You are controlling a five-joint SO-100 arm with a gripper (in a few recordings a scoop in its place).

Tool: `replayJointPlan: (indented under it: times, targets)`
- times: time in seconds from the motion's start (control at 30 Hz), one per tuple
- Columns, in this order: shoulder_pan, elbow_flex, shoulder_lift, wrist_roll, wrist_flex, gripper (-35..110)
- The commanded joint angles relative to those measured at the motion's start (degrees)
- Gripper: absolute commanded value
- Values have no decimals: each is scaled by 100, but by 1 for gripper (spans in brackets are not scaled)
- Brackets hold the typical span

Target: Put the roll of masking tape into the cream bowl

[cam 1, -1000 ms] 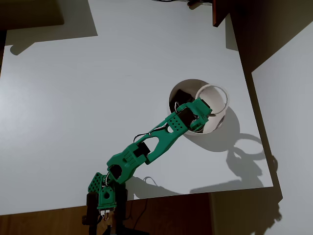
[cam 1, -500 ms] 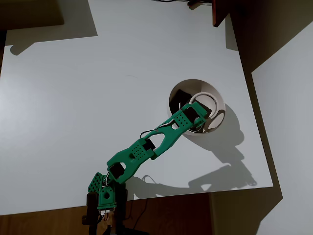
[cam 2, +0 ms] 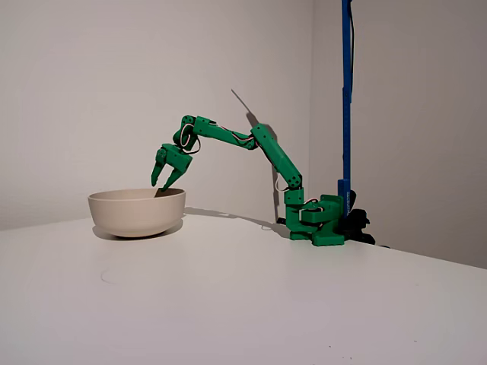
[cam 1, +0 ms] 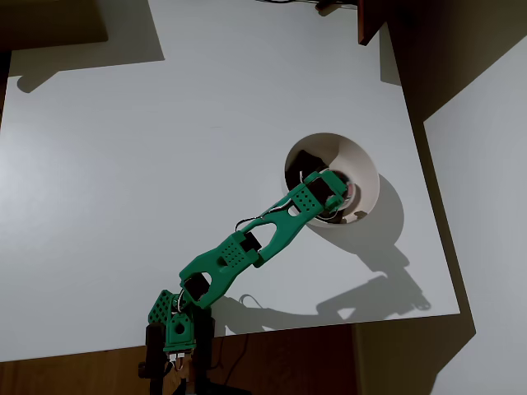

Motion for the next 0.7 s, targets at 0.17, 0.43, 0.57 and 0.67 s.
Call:
replayJointPlan:
  times: [0.17, 0.43, 0.57, 0.67]
  targets:
    - [79, -334, 483, 18, -35, -1]
    - [-44, -352, 870, 308, 18, -8]
    - [-264, -431, 1389, 545, 299, -8]
    - [-562, -431, 1960, 703, 659, -8]
